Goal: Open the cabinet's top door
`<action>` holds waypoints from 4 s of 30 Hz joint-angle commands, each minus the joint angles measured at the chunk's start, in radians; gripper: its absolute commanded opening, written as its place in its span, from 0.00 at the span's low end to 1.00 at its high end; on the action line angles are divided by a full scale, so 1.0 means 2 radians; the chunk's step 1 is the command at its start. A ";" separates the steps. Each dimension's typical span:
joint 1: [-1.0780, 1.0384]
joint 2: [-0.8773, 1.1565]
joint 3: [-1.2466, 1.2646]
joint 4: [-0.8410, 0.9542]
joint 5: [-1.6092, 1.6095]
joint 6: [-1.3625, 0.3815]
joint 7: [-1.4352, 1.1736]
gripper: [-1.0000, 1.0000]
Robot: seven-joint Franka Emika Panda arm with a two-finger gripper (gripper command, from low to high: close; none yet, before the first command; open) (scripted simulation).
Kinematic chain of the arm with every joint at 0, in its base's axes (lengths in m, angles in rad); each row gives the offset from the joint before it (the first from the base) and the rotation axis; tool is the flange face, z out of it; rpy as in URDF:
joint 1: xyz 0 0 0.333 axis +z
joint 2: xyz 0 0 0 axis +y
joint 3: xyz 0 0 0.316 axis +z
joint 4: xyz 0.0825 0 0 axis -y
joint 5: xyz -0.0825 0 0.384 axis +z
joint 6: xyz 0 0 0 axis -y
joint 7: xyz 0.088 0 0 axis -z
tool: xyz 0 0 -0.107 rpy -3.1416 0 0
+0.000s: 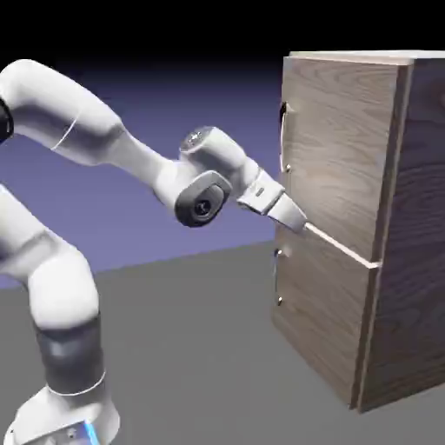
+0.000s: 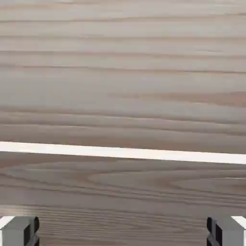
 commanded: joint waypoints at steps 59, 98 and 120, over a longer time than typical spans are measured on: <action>-0.502 -0.314 0.538 0.206 1.181 -0.099 0.823 0.50; -0.287 -0.297 -0.109 -0.055 0.656 -0.676 0.695 0.00; -0.087 0.087 -0.464 0.278 0.397 -1.069 0.529 0.00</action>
